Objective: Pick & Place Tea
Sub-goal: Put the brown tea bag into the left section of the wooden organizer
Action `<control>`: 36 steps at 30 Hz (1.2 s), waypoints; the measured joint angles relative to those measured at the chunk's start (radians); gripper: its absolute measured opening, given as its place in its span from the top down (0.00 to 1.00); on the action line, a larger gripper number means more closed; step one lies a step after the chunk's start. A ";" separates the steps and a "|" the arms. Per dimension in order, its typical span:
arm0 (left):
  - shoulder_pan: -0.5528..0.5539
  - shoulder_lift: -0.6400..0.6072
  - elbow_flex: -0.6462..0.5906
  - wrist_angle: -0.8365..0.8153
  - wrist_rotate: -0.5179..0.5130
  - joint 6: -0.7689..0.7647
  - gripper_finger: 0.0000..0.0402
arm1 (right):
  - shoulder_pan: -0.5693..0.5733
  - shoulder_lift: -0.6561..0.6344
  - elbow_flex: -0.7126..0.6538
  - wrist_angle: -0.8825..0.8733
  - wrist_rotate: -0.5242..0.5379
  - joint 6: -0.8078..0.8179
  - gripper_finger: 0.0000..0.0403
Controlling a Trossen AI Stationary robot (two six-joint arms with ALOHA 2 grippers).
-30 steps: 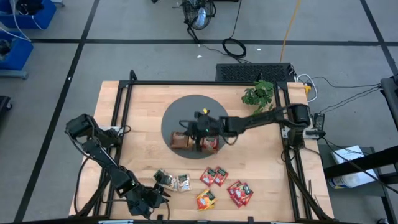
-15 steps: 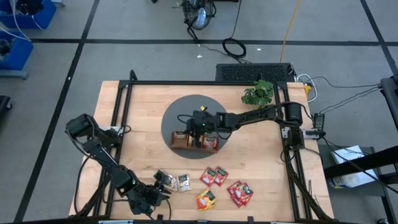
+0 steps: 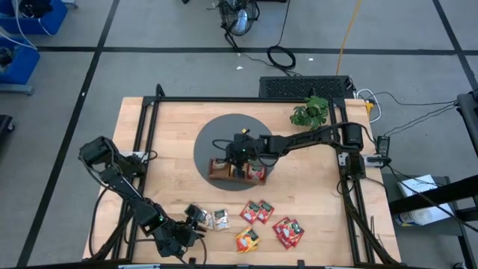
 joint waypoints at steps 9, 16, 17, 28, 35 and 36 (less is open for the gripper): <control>0.000 0.000 0.000 0.000 -0.001 0.000 0.78 | 0.001 0.000 0.000 0.027 -0.003 0.019 0.89; 0.000 0.000 0.000 -0.001 -0.001 0.000 0.78 | 0.001 -0.011 0.000 0.051 0.003 0.034 0.73; 0.000 0.000 0.000 -0.001 -0.001 -0.001 0.78 | 0.001 -0.016 0.000 0.058 0.003 0.036 0.71; 0.000 0.000 0.001 -0.006 -0.001 -0.018 0.78 | -0.001 -0.062 0.000 0.051 0.177 0.047 0.71; 0.000 0.000 0.001 -0.006 -0.001 -0.019 0.78 | -0.001 -0.061 0.000 0.063 0.186 0.046 0.73; 0.000 0.000 0.001 -0.007 -0.001 -0.019 0.78 | 0.002 -0.061 0.000 0.069 0.183 0.046 0.73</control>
